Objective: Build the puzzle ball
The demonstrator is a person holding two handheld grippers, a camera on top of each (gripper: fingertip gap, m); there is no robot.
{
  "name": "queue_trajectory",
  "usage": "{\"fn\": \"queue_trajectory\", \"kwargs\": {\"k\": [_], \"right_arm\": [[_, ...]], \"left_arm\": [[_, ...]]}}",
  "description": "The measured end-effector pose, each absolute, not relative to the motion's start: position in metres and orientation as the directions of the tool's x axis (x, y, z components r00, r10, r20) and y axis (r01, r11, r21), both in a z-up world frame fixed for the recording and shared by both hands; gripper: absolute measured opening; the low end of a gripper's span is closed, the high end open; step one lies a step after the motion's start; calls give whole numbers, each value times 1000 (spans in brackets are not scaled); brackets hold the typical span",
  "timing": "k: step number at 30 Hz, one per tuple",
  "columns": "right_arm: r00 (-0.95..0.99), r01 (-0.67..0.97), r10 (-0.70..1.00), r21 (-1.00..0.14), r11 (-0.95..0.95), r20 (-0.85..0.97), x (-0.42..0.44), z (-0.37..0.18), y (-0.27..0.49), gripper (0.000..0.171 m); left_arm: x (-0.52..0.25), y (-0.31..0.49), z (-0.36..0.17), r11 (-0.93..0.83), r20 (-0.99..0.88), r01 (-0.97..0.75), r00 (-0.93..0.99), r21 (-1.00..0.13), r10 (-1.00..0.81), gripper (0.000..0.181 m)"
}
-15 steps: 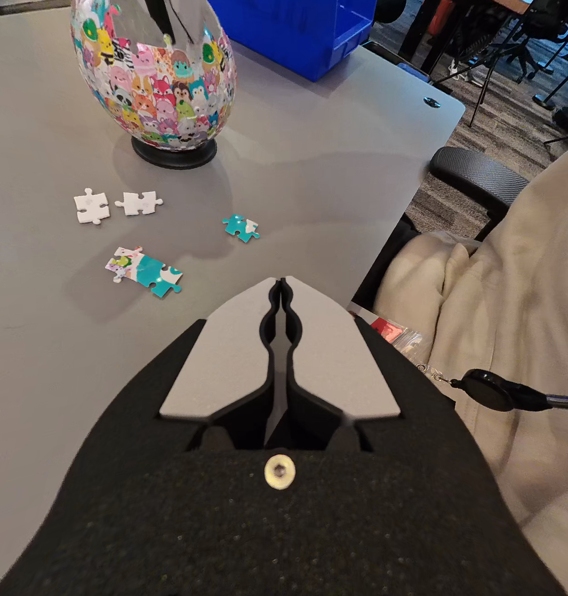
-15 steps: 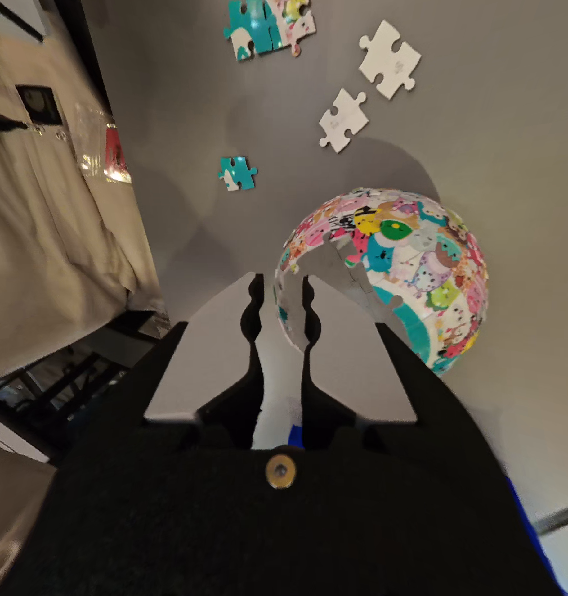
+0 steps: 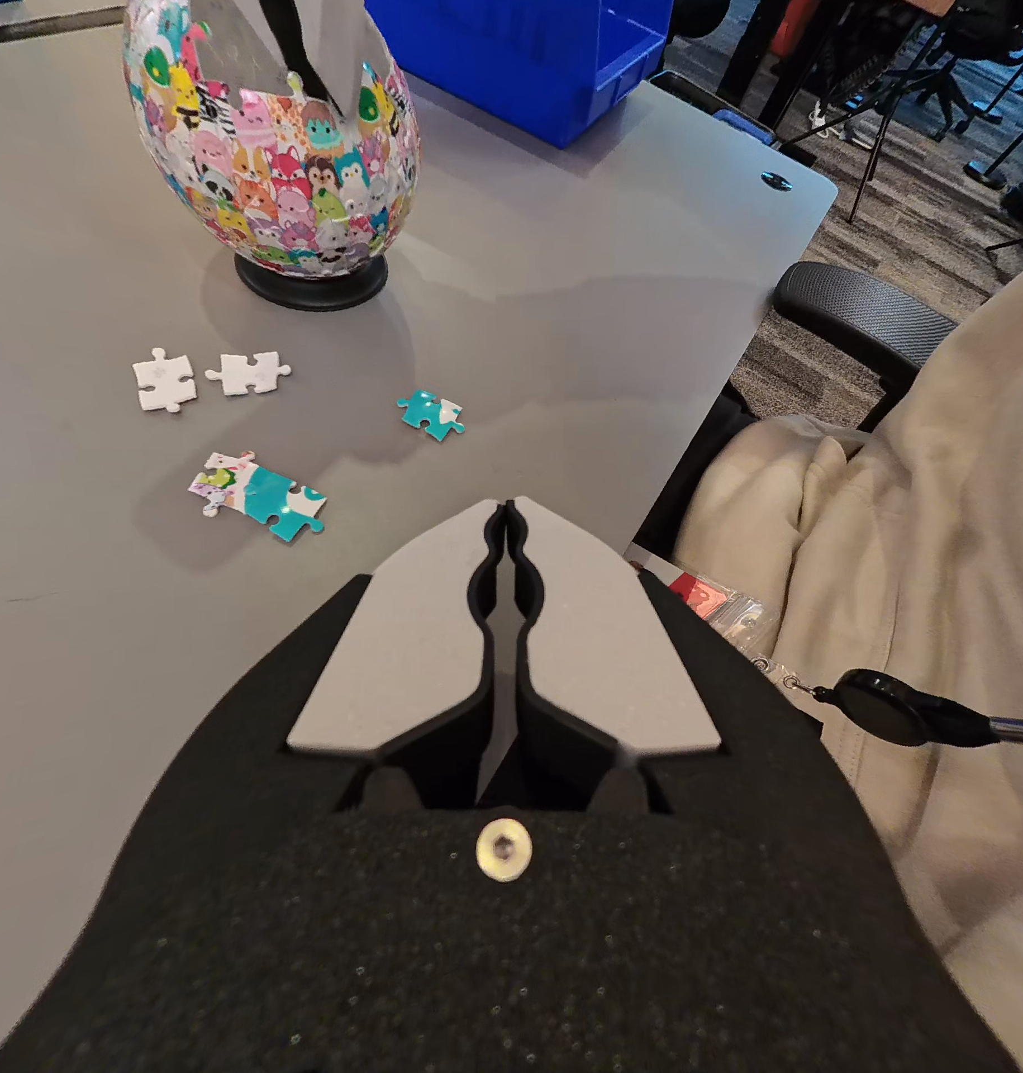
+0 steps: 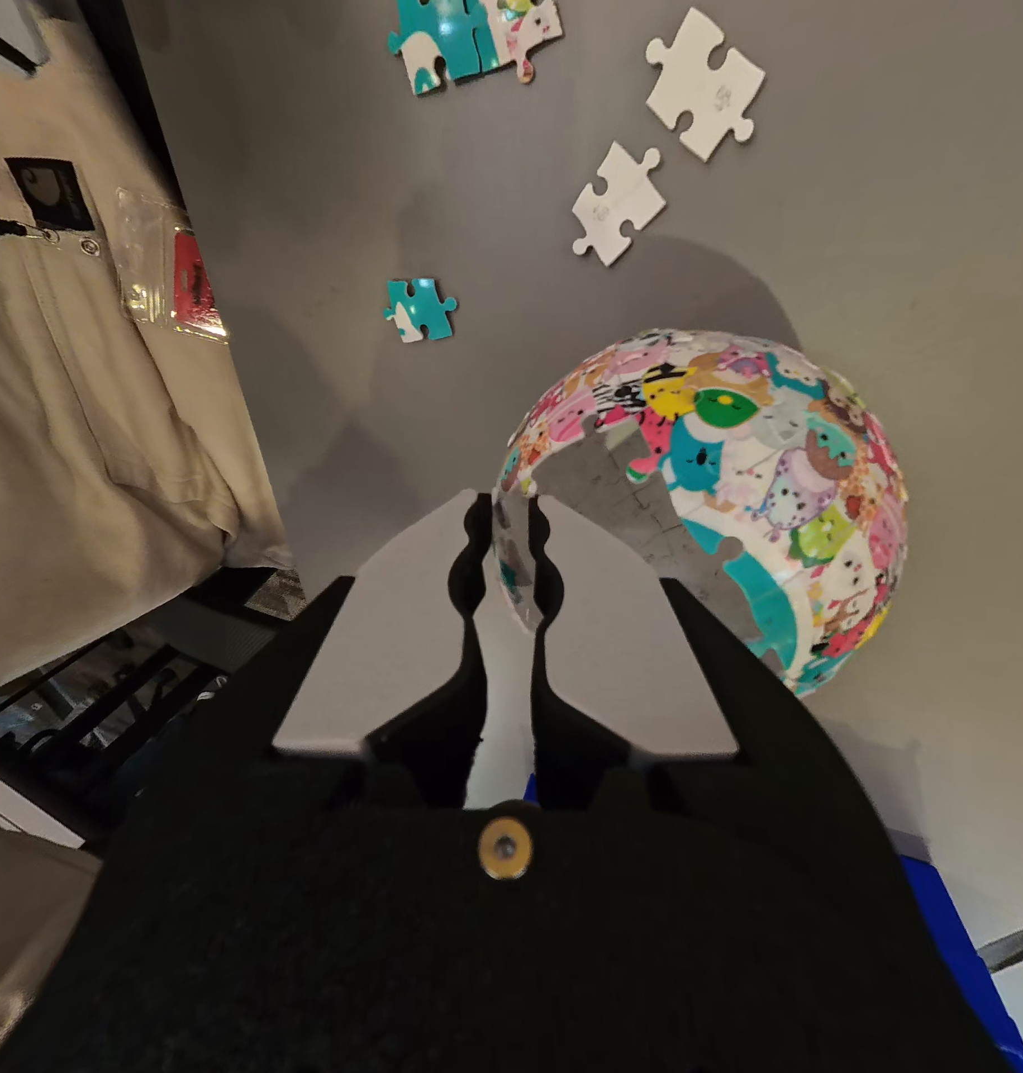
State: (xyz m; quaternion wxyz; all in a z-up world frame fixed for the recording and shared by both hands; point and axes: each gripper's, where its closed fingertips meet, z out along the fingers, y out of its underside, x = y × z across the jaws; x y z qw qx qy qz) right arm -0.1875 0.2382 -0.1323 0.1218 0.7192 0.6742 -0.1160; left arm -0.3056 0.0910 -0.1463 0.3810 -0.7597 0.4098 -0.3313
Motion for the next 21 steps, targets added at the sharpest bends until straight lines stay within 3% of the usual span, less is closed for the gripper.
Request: {"fn": "queue_trajectory", "kwargs": {"k": [13,21], "right_arm": [[60,998,938,27,-54,-340,-188,-131,237,5],[56,998,944,26,-50,-326,-188,-128,236,16]], "left_arm": [[-306,91,-145,-371,190,-366,444,-853,-876,0],[-307,90,-145,-372,190,-368,445,-852,-875,0]]}}
